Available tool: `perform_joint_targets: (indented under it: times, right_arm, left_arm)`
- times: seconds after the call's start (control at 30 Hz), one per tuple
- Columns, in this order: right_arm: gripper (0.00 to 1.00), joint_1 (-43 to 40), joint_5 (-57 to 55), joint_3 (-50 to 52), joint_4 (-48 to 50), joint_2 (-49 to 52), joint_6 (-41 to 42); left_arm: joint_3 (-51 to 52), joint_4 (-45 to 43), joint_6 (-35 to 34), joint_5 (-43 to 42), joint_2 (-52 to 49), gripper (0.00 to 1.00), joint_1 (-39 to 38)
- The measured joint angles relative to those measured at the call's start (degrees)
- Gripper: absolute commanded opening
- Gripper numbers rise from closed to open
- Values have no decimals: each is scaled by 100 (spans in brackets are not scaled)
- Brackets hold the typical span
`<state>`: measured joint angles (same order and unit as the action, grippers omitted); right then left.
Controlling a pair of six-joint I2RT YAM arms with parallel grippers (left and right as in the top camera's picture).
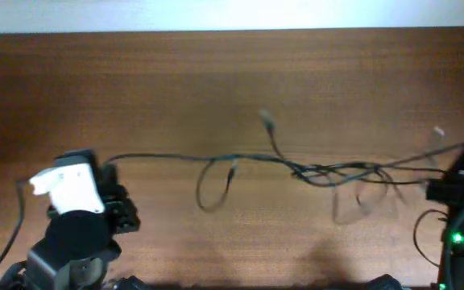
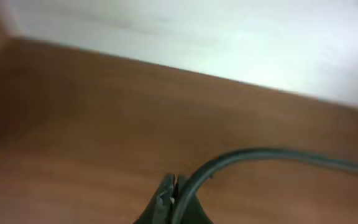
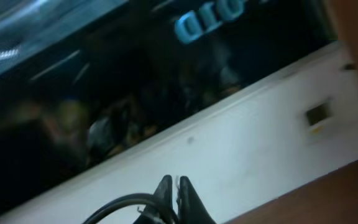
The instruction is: Untangle cables
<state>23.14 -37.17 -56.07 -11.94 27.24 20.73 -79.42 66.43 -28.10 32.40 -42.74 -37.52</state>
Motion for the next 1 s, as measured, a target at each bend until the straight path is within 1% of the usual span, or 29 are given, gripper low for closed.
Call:
perform_joint_targets:
  times: [0.03,0.1,0.13,0.17,0.2,0.27,0.3,0.33,0.4,0.5,0.57,0.6,0.67,0.7,0.77,0.8,0.83,0.87,0.9,0.93,0.97,1.0]
  right_arm:
    - [4,-96,-221,0,-4,-35,2]
    - [4,-127,-868,2,-81,2,9]
    - [4,-131,-1091,2,-83,46,7]
    - [4,-133,-1565,0,-125,280,9]
    - [4,-133,-1751,4,-162,520,9]
    - [4,-260,-1934,-33,-142,1410,28]
    - [4,-540,-1816,-22,-138,2103,44]
    - [4,-876,-1412,0,-157,2535,50]
    - [4,-1958,289,-4,-271,3451,221]
    - [4,-3665,3331,-9,-348,4780,402]
    - [4,-4704,4992,-7,-433,5847,573]
    - [4,-5031,5283,-4,-452,6304,632]
    - [5,-5204,5652,-7,-442,6572,664]
    - [4,-5209,5659,-7,-463,6605,678]
    - [5,-5344,5086,-365,-1360,6623,793]
    - [12,-5595,4708,-562,-1676,6625,922]
    - [33,-5921,4450,-645,-1814,6625,1108]
    - [67,-6194,4575,-647,-1818,6625,1241]
    - [83,-6242,4999,-658,-1644,6625,1200]
    - [95,-6035,5720,-673,-1364,6634,964]
    - [97,-5757,5998,-713,-1346,6634,780]
    - [98,-5235,6271,-769,-1379,6636,533]
  left_arm:
    - [2,221,-595,619,4,0,0]
    - [2,326,-1161,1379,4,0,0]
    - [2,404,-1250,1631,9,0,0]
    - [2,496,-1381,2072,11,0,0]
    - [2,501,-1506,2439,11,0,0]
    - [2,498,-1615,3171,11,0,0]
    - [2,503,-1655,3587,11,0,0]
    - [2,492,-1657,3788,13,0,0]
    - [13,481,-1659,4079,-9,0,-2]
    - [15,483,-1676,4247,-7,0,0]
    - [15,492,-1679,4297,0,0,0]
    - [15,490,-1679,4328,0,0,0]
    - [15,492,-1679,4332,0,0,0]
    - [15,492,-1679,4332,0,0,0]
    - [13,750,-1683,4454,2,0,0]
    - [11,977,-1696,4538,2,0,0]
    - [13,1078,-1698,4614,4,0,0]
    - [13,1058,-1700,4669,4,0,0]
    - [13,933,-1703,4673,4,0,0]
    - [81,691,-1718,4551,15,0,0]
    - [271,278,-1742,4301,13,0,7]
    - [503,-61,-1755,3989,-46,0,7]
